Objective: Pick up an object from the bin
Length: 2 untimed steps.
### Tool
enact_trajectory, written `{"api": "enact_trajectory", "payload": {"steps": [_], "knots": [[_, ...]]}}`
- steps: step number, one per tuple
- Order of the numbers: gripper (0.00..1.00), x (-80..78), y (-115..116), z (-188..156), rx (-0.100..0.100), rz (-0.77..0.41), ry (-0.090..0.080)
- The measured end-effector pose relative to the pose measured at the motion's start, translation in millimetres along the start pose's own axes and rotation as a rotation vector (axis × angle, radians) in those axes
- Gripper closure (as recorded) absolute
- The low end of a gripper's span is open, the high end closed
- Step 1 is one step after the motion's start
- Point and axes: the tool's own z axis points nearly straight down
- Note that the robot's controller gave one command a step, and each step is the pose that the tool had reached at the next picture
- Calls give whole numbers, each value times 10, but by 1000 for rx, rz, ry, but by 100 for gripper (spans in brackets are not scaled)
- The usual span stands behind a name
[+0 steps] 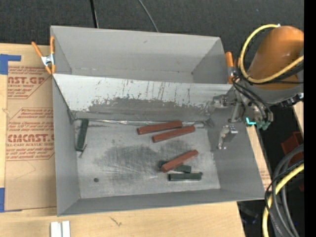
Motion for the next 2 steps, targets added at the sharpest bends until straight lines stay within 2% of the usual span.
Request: {"api": "enact_trajectory", "payload": {"steps": [1,2], "knots": [[0,-17,4,-40,1,-1,-7],[0,101,78,572,2,-61,-12]]}}
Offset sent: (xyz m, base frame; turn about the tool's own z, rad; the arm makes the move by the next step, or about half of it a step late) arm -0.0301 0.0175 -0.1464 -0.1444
